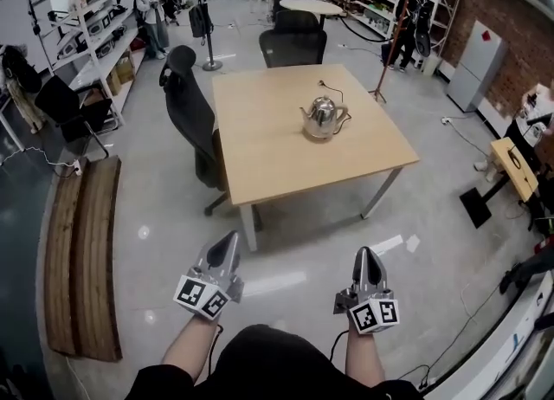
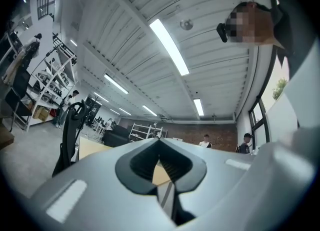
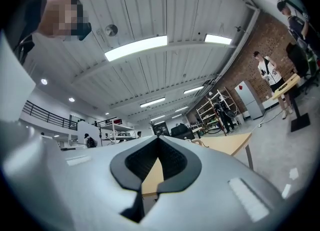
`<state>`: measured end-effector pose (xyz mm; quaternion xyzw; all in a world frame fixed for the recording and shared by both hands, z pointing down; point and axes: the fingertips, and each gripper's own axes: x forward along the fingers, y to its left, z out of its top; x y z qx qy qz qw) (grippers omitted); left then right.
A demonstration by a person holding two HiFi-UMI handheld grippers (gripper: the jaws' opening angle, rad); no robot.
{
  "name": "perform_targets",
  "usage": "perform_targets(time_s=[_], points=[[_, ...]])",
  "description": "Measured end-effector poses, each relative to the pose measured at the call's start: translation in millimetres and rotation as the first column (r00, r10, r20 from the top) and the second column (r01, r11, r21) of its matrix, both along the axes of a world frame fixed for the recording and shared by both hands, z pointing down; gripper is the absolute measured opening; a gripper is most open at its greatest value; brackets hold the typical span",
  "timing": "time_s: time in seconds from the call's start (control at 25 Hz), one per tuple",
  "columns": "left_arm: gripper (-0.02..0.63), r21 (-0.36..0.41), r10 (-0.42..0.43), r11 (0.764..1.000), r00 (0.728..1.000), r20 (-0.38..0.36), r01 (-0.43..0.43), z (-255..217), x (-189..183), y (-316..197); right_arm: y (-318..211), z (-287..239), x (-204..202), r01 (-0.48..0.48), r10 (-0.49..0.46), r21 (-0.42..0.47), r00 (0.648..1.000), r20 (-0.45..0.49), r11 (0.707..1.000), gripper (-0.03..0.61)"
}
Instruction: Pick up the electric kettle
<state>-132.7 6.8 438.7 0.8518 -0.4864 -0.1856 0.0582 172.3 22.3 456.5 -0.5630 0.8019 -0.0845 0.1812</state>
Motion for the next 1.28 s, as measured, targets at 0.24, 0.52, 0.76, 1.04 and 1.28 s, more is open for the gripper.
perform_targets(time_s=[0.24,0.52,0.76,1.04,1.28], points=[[-0.002,-0.012,0.019,1.0,1.0,0.003,-0.019,5,19,-27,-27,-1,12,-0.031,0.031,0.004,0.999,0.039,1.0,0.002],[-0.002,-0.03,0.041,0.999,0.999,0.002,-0.041,4,26,-61,-54,20,16,-0.057,0.06,-0.065,0.997,0.041,0.996,0.002],[-0.002,-0.027,0.067,0.997,0.998,-0.018,-0.067,0,25,-117,-91,18,25,-0.121,0.123,-0.063,0.992,0.029,0.991,0.002],[-0.002,0.011,0.121,0.993,0.992,-0.04,-0.121,-9,23,-179,-148,5,12,-0.129,0.129,-0.051,0.992,-0.011,0.99,0.002],[-0.002,-0.013,0.152,0.988,0.988,-0.038,-0.153,0,12,-224,-180,5,-5,-0.145,0.143,-0.051,0.989,-0.029,0.988,0.002]])
